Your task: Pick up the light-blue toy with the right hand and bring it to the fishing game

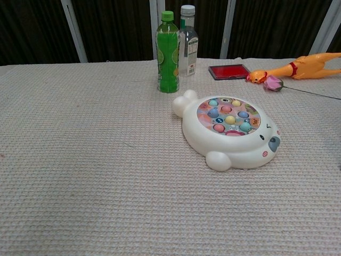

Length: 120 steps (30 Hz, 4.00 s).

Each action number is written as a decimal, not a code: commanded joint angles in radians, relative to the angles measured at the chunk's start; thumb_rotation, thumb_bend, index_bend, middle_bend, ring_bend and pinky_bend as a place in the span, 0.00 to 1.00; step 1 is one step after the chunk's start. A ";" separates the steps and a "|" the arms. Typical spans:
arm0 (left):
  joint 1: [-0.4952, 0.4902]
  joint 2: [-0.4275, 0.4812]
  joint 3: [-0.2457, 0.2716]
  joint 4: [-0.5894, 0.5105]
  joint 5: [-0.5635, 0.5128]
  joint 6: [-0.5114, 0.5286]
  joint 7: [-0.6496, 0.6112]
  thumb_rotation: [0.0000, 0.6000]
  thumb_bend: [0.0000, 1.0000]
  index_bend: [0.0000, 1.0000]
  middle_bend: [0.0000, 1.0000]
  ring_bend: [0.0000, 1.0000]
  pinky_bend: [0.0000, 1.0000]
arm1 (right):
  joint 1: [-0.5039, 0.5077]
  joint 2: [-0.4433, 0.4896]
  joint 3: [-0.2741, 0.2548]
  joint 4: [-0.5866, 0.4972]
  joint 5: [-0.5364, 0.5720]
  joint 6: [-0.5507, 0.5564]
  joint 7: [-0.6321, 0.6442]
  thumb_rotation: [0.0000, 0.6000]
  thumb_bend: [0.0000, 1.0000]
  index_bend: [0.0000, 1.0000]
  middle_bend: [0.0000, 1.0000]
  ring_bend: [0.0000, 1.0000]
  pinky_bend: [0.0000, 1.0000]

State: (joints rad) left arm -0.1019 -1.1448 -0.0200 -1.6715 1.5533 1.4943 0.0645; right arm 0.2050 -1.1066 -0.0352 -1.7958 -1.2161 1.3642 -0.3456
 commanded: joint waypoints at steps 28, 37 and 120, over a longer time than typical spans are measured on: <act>0.005 -0.001 0.001 -0.002 0.007 0.013 -0.003 1.00 0.00 0.00 0.00 0.00 0.00 | -0.021 0.004 0.028 0.005 -0.010 -0.038 -0.003 1.00 0.18 0.00 0.00 0.00 0.00; 0.005 -0.003 -0.002 0.000 0.000 0.010 -0.002 1.00 0.00 0.00 0.00 0.00 0.00 | -0.025 0.002 0.035 0.005 -0.015 -0.043 0.001 1.00 0.18 0.00 0.00 0.00 0.00; 0.005 -0.006 -0.005 0.002 -0.003 0.010 0.003 1.00 0.00 0.00 0.00 0.00 0.00 | -0.046 -0.007 0.061 0.026 -0.051 -0.063 0.022 1.00 0.18 0.00 0.00 0.00 0.00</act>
State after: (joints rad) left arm -0.0967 -1.1510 -0.0251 -1.6698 1.5500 1.5047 0.0670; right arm 0.1587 -1.1137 0.0256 -1.7693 -1.2668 1.3017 -0.3237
